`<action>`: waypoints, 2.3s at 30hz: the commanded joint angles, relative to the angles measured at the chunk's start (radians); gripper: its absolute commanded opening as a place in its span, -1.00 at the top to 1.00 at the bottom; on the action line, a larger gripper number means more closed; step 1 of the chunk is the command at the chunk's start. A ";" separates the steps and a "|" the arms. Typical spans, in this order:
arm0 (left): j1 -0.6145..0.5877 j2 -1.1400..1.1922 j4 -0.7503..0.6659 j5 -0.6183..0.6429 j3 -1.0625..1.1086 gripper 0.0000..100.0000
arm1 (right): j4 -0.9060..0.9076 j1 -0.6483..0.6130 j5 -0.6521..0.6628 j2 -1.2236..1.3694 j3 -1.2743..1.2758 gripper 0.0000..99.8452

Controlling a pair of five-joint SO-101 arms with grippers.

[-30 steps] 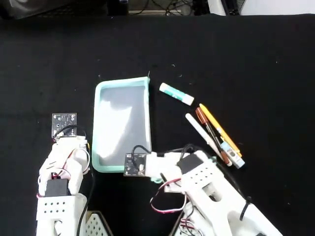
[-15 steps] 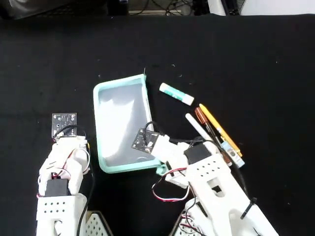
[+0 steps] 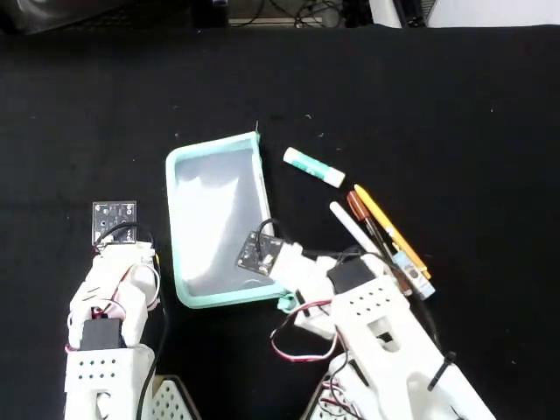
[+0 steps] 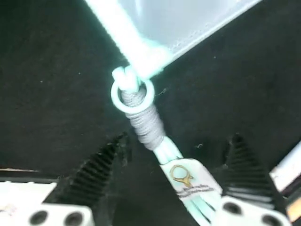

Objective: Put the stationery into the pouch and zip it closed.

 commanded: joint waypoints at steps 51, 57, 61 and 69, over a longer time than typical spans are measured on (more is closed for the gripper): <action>0.004 -0.002 -0.012 -0.009 0.018 0.93 | -0.215 -0.025 0.074 0.446 -0.113 0.45; 0.004 -0.002 -0.012 -0.009 0.018 0.93 | -0.216 -0.025 0.046 0.503 -0.148 0.45; 0.004 -0.002 -0.012 -0.009 0.018 0.93 | -0.216 -0.026 0.037 0.503 -0.142 0.55; 0.004 -0.002 -0.012 -0.009 0.018 0.93 | -0.176 -0.025 0.031 0.499 -0.179 0.98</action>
